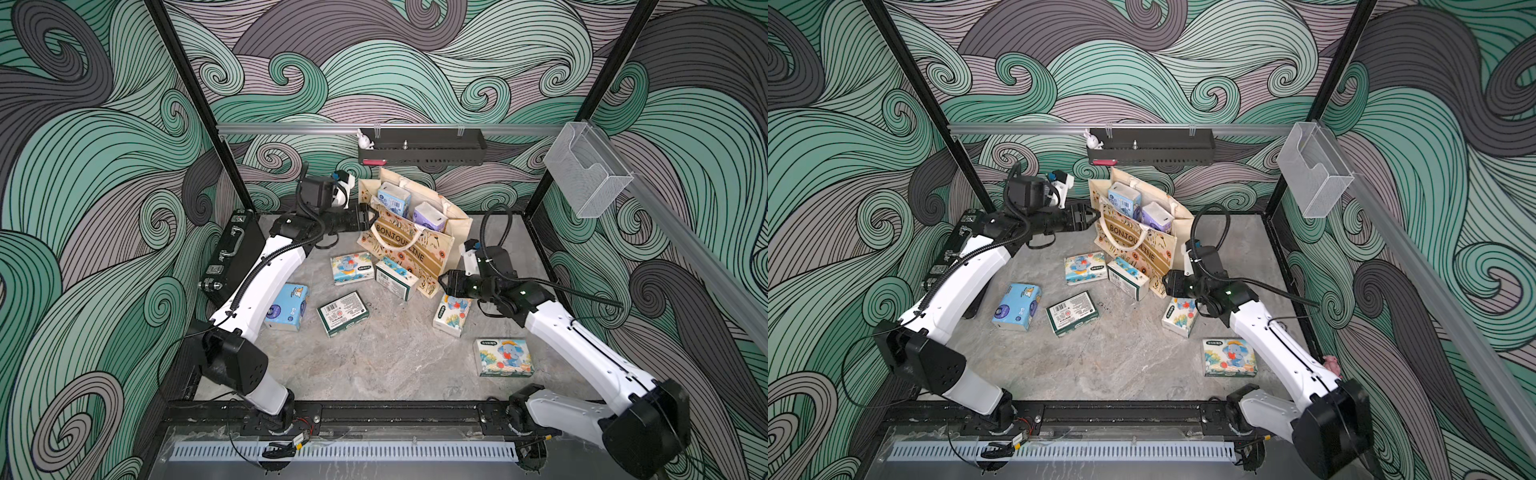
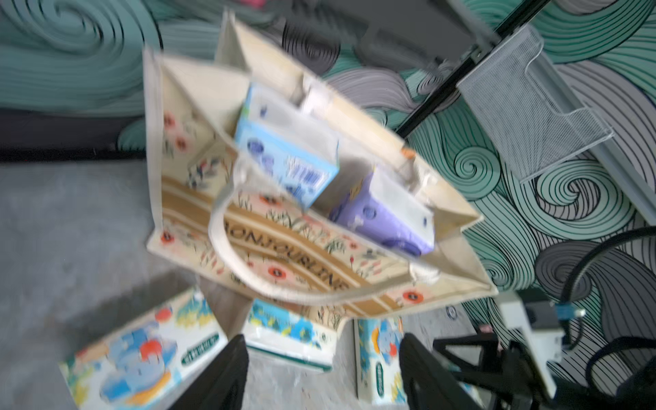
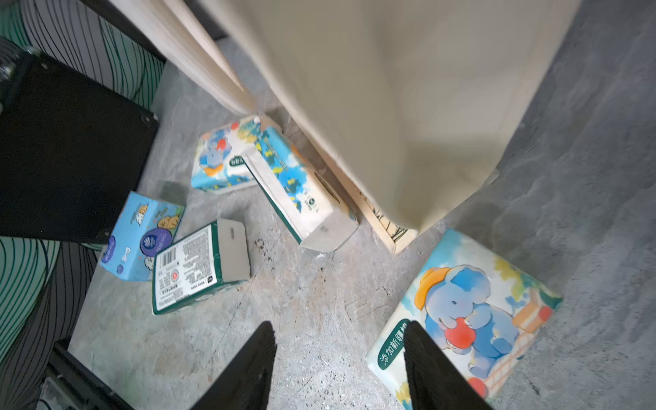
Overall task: Put tissues into the canvas bag
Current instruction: Adjust the canvas bag at the center of the board.
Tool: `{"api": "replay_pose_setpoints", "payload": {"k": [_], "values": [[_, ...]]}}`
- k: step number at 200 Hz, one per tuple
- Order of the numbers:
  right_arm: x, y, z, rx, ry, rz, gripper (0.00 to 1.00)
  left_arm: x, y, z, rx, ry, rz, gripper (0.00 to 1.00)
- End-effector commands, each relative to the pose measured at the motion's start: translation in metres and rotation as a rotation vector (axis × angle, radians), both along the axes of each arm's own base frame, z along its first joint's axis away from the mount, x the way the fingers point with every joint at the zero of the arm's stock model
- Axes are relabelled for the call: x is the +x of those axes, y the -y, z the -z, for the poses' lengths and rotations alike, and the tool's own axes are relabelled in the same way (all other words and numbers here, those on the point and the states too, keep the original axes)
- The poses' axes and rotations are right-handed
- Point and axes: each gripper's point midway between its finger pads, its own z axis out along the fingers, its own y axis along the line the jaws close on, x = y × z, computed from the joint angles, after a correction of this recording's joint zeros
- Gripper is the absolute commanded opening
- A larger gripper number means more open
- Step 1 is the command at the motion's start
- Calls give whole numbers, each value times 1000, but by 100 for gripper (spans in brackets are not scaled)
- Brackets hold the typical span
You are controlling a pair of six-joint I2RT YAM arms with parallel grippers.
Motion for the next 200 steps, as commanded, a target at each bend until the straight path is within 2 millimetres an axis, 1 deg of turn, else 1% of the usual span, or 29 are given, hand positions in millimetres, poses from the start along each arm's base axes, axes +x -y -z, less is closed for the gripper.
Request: {"api": "replay_pose_setpoints", "payload": {"k": [1,4,12,22,35,54,57,75,88,108,128,143,156,167,178,183,200], "values": [[-4,-10,-21,59,25,-65,62,46,-14,32,201,19,-5,68],[-3,-10,-26,61,37,-66,62,52,-13,33,207,25,-4,68],[-3,-7,-36,54,63,-63,63,65,-11,27,222,62,-1,68],[-5,-2,-47,29,79,-57,62,83,-12,28,258,90,-14,67],[-9,7,-57,-21,86,-54,62,99,-15,28,307,109,-36,65],[-16,22,-71,-84,107,-34,62,114,-18,28,372,128,-47,64],[-17,23,-73,-87,114,-33,62,116,-19,25,377,136,-49,64],[-23,25,-84,-75,143,-39,62,126,-18,19,391,185,-58,66],[-25,24,-88,-65,143,-44,62,128,-17,7,381,233,-60,69],[-26,24,-89,-63,145,-47,62,128,-10,-9,378,337,-28,69],[-26,20,-88,-47,142,-59,62,125,0,-19,398,461,46,69],[-26,18,-89,-33,144,-61,63,119,9,-19,419,507,132,69],[-27,18,-89,-28,146,-60,63,113,20,-14,420,517,219,73],[-27,18,-89,-29,149,-60,63,110,25,-10,419,520,264,74],[-28,19,-90,-29,153,-59,63,112,27,-5,425,516,279,74],[-29,19,-90,-29,152,-59,63,113,27,-5,429,517,278,74],[-29,20,-90,-28,154,-59,63,123,24,2,453,508,253,73]]}}
